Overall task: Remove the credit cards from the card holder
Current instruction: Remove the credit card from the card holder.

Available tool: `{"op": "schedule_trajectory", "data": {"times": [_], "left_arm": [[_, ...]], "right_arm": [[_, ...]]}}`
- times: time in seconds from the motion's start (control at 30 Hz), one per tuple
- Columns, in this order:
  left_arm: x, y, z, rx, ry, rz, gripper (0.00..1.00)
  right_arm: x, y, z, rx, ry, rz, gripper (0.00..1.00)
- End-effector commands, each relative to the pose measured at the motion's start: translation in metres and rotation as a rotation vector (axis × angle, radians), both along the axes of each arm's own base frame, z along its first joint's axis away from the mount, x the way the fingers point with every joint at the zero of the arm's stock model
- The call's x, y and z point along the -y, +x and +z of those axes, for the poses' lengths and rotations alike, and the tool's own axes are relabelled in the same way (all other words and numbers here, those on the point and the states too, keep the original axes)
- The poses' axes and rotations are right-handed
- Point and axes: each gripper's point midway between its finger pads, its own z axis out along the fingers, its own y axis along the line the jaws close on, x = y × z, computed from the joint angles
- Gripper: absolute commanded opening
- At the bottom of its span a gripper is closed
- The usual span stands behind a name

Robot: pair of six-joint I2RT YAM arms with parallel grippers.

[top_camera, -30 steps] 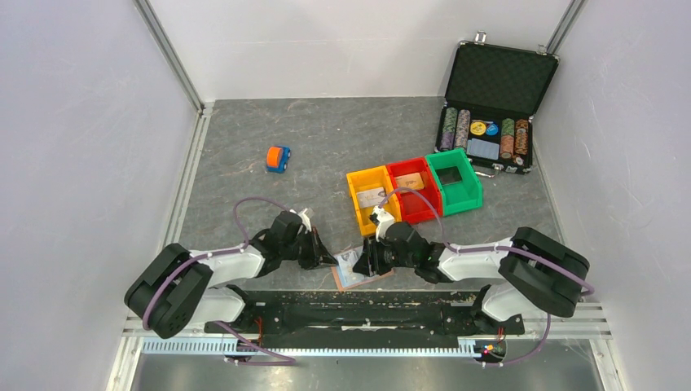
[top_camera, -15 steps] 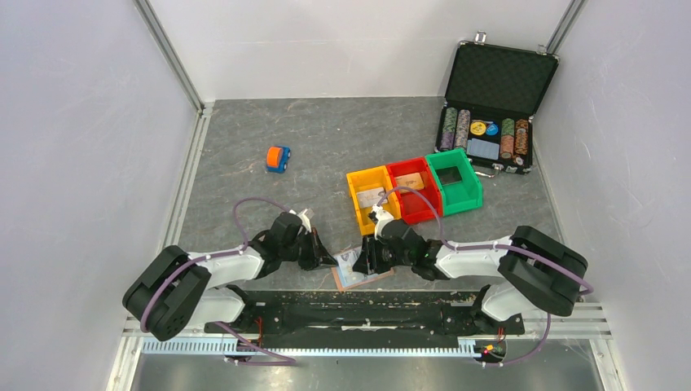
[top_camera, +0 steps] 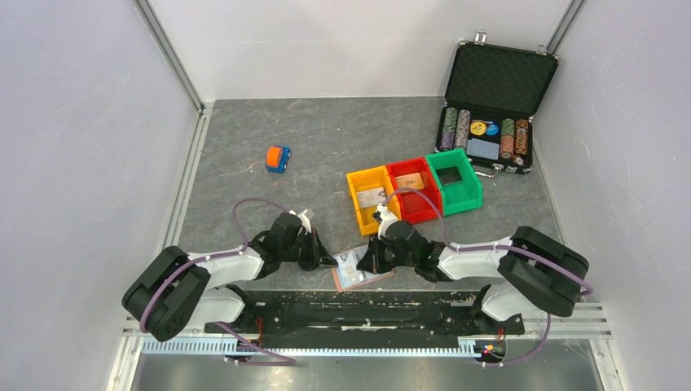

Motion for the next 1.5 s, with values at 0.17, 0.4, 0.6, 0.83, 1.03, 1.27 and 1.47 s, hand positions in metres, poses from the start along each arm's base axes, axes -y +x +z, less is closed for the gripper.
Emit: {"op": "schedule_trajectory", "data": {"times": [0.17, 0.4, 0.6, 0.83, 1.03, 1.27, 1.47], "left_arm": [[-0.008, 0.000, -0.014, 0.010, 0.060, 0.007, 0.10], [-0.006, 0.001, -0.012, 0.010, 0.058, 0.005, 0.12], [-0.002, 0.004, 0.002, 0.028, 0.037, 0.000, 0.19], [0.005, 0.012, 0.037, 0.083, -0.015, -0.003, 0.46], [0.014, 0.014, 0.073, 0.136, -0.103, -0.010, 0.65], [0.030, 0.011, 0.118, 0.217, -0.296, -0.048, 0.74], [0.042, 0.008, 0.143, 0.234, -0.433, -0.078, 0.75]], "right_arm": [[0.008, 0.005, 0.028, 0.081, 0.097, -0.017, 0.00], [0.026, 0.006, 0.026, 0.087, 0.084, -0.052, 0.00], [0.040, 0.007, 0.033, 0.113, 0.079, -0.079, 0.00], [0.042, 0.012, 0.059, 0.157, 0.133, -0.103, 0.00], [0.035, 0.014, 0.083, 0.175, 0.225, -0.113, 0.00], [0.029, 0.014, 0.122, 0.201, 0.421, -0.147, 0.00], [0.032, 0.011, 0.142, 0.195, 0.567, -0.186, 0.00]]}}
